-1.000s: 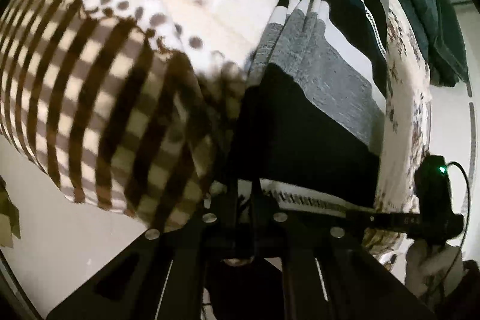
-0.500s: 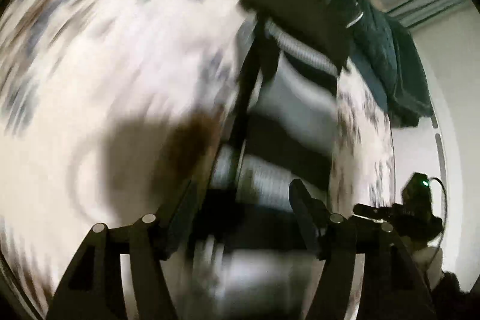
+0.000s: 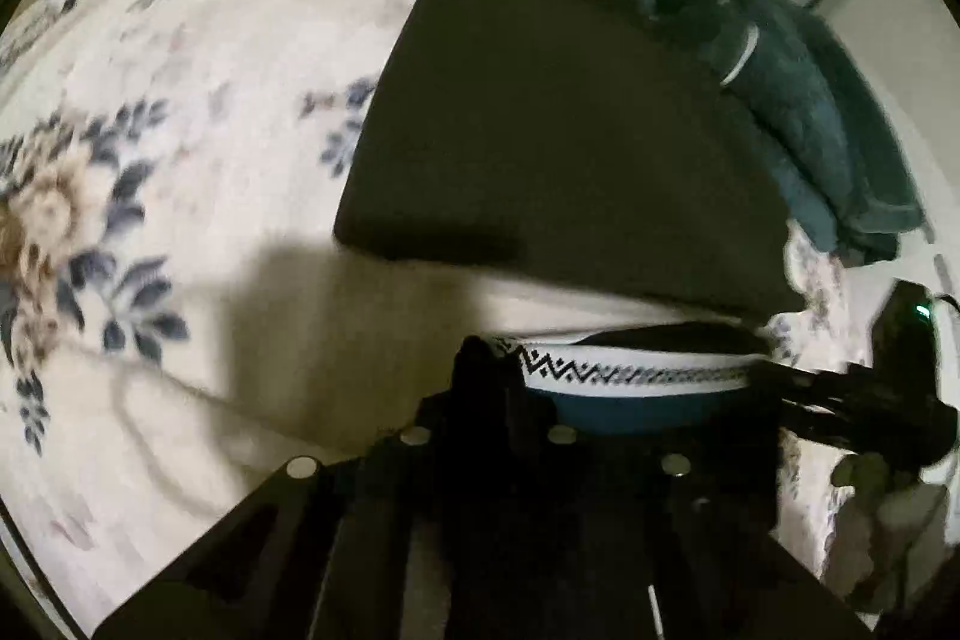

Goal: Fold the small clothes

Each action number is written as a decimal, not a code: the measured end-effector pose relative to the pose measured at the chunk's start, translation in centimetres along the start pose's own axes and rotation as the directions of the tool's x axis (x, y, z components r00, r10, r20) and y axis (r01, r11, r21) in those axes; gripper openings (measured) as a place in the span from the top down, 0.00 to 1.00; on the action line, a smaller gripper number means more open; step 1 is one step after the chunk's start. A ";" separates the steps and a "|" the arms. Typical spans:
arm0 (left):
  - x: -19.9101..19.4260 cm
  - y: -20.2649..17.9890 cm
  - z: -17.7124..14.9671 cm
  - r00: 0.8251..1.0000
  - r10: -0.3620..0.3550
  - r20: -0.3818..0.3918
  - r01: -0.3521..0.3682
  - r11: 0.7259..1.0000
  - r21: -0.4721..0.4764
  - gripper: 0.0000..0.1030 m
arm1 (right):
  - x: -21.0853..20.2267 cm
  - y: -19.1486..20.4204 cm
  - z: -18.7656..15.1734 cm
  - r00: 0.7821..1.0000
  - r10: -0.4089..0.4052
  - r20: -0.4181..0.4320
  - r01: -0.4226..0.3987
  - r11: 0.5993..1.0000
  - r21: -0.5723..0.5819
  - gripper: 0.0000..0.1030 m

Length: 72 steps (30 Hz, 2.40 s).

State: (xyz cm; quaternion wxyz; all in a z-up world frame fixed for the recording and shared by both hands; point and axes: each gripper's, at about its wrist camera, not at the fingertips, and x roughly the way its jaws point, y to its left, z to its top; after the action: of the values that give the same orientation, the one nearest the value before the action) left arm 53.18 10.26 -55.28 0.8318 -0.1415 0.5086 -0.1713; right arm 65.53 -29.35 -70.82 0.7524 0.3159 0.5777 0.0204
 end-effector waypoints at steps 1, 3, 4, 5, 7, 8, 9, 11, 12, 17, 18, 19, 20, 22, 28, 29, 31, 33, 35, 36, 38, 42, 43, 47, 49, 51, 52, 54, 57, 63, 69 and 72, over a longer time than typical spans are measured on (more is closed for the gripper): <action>-0.5 -0.1 0.1 1.000 0.000 0.014 0.000 1.000 0.009 0.94 | 0.2 0.2 0.1 1.000 -0.014 0.009 0.014 1.000 -0.019 0.65; -2.0 0.2 -0.1 0.999 -0.019 0.040 0.019 1.000 0.000 0.94 | 0.1 0.7 0.2 1.000 -0.013 0.003 0.013 0.999 -0.046 0.88; -2.8 0.5 -0.1 0.998 -0.026 0.054 0.026 1.000 -0.010 0.94 | -0.1 1.3 0.2 1.000 -0.005 0.021 0.006 0.998 -0.057 0.88; -3.3 0.8 0.0 0.997 -0.036 0.063 0.038 0.999 -0.017 0.94 | -0.4 1.9 0.1 0.999 0.000 0.035 0.002 0.997 -0.075 0.89; -3.2 1.5 0.9 0.997 -0.021 0.077 0.023 0.999 -0.037 0.94 | -0.5 2.6 0.0 0.999 0.003 0.042 0.002 0.995 -0.100 0.89; -2.4 2.2 1.0 0.998 -0.015 0.062 0.018 0.998 -0.052 0.94 | 0.2 3.4 0.3 0.999 -0.028 0.035 0.032 0.991 -0.128 0.89; -1.5 2.8 0.9 0.999 -0.013 0.039 0.016 0.998 -0.066 0.94 | 0.6 3.6 0.3 0.998 -0.060 0.022 0.063 0.987 -0.145 0.89; 1.9 4.2 0.6 0.998 -0.018 -0.064 0.012 0.996 -0.090 0.93 | 2.8 3.9 0.8 0.989 -0.137 -0.051 0.127 0.978 -0.164 0.88; 2.9 4.7 0.6 0.995 -0.033 -0.099 0.022 0.994 -0.109 0.89 | 3.3 3.8 0.8 0.982 -0.173 -0.077 0.159 0.974 -0.164 0.87; -0.5 6.3 -0.7 0.990 -0.111 -0.083 0.091 0.972 -0.214 0.53 | -0.9 2.9 -1.4 0.983 -0.161 -0.085 0.149 0.979 -0.136 0.42; -2.3 6.4 -1.8 0.990 -0.132 -0.058 0.115 0.966 -0.231 0.47 | -1.9 2.4 -2.2 0.985 -0.143 -0.093 0.131 0.983 -0.131 0.40; -3.5 6.4 -2.7 0.989 -0.142 -0.048 0.127 0.963 -0.237 0.47 | -3.3 1.4 -4.0 0.987 -0.109 -0.118 0.096 0.989 -0.109 0.40; -5.1 6.4 -4.2 0.986 -0.158 -0.045 0.142 0.959 -0.247 0.47 | -4.3 0.4 -5.7 0.986 -0.079 -0.144 0.067 0.994 -0.085 0.40; -8.1 5.7 -7.8 0.982 -0.178 -0.060 0.159 0.956 -0.247 0.46 | -5.7 -1.8 -9.5 0.976 -0.036 -0.215 0.030 0.999 -0.030 0.40; -12.7 3.1 -19.4 0.961 -0.145 -0.237 0.085 0.966 -0.244 0.46 | -8.7 -8.8 -23.2 0.920 -0.019 -0.391 0.055 0.995 0.082 0.40; -12.9 2.5 -21.4 0.953 -0.131 -0.273 0.065 0.969 -0.239 0.46 | -8.8 -9.6 -25.4 0.910 -0.022 -0.413 0.065 0.994 0.091 0.40; -13.0 1.4 -24.3 0.941 -0.113 -0.319 0.039 0.972 -0.231 0.46 | -9.1 -11.1 -29.1 0.895 0.006 -0.445 0.058 0.990 0.130 0.40; -12.9 0.2 -26.7 0.937 -0.106 -0.332 0.033 0.975 -0.221 0.47 | -9.1 -12.0 -32.4 0.877 0.034 -0.478 0.051 0.985 0.165 0.40; -12.5 -0.6 -27.5 0.947 -0.075 -0.313 0.011 0.980 -0.201 0.49 | -9.0 -12.3 -35.5 0.868 0.061 -0.492 0.037 0.982 0.187 0.40; -12.3 -0.8 -27.5 0.952 -0.040 -0.304 -0.018 0.983 -0.183 0.75 | -8.9 -12.3 -36.7 0.865 0.064 -0.497 0.036 0.982 0.188 0.40; -12.1 -0.6 -27.5 0.954 -0.006 -0.299 -0.054 0.980 -0.192 0.89 | -9.3 -12.6 -38.7 0.865 0.045 -0.499 0.050 0.983 0.175 0.40; -14.8 0.5 -28.0 0.959 0.084 -0.271 -0.129 0.980 -0.151 0.89 | -10.8 -13.9 -40.7 0.866 0.026 -0.499 0.072 0.982 0.175 0.40; -15.8 0.7 -28.2 0.958 0.090 -0.272 -0.134 0.980 -0.148 0.87 | -11.3 -14.4 -41.5 0.862 0.032 -0.505 0.072 0.980 0.186 0.40; -18.7 1.3 -29.9 0.937 0.058 -0.344 -0.139 0.966 -0.218 0.84 | -12.7 -15.4 -43.5 0.846 0.047 -0.532 0.065 0.980 0.190 0.40; -20.2 1.5 -31.6 0.944 0.022 -0.330 -0.117 0.956 -0.270 0.54 | -13.2 -16.4 -44.6 0.840 0.057 -0.540 0.058 0.979 0.194 0.40; -20.6 1.0 -33.1 0.948 -0.007 -0.318 -0.096 0.947 -0.307 0.45 | -13.1 -16.8 -45.6 0.835 0.071 -0.546 0.050 0.978 0.204 0.40; -20.3 0.5 -33.9 0.945 -0.015 -0.326 -0.096 0.942 -0.321 0.45 | -12.8 -17.1 -46.0 0.836 0.077 -0.543 0.049 0.976 0.214 0.40; -19.0 -0.5 -35.4 0.929 -0.017 -0.370 -0.112 0.939 -0.326 0.45 | -12.2 -17.3 -46.6 0.840 0.104 -0.532 0.030 0.971 0.237 0.40; -18.3 -1.4 -38.9 0.896 0.013 -0.444 -0.155 0.946 -0.285 0.46 | -10.6 -17.1 -47.6 0.830 0.151 -0.537 0.004 0.961 0.278 0.40; -19.2 -1.9 -42.8 0.867 0.089 -0.490 -0.225 0.948 -0.226 0.47 | -8.8 -15.0 -50.4 0.809 0.022 -0.588 0.080 0.986 0.147 0.49; -21.9 -0.6 -43.0 0.910 -0.009 -0.415 -0.154 0.921 -0.357 0.46 | -9.4 -13.9 -51.0 0.803 0.067 -0.592 0.040 0.985 0.166 0.41; -21.1 0.2 -42.4 0.924 -0.073 -0.375 -0.099 0.902 -0.420 0.46 | -9.3 -13.9 -50.2 0.828 0.114 -0.549 -0.006 0.981 0.194 0.34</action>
State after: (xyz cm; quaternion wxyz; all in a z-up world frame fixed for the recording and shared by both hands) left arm 6.29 16.94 -57.31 0.6657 -0.2822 0.6869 -0.0731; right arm 13.52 -21.42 -76.44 0.5177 0.3824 0.7610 0.0816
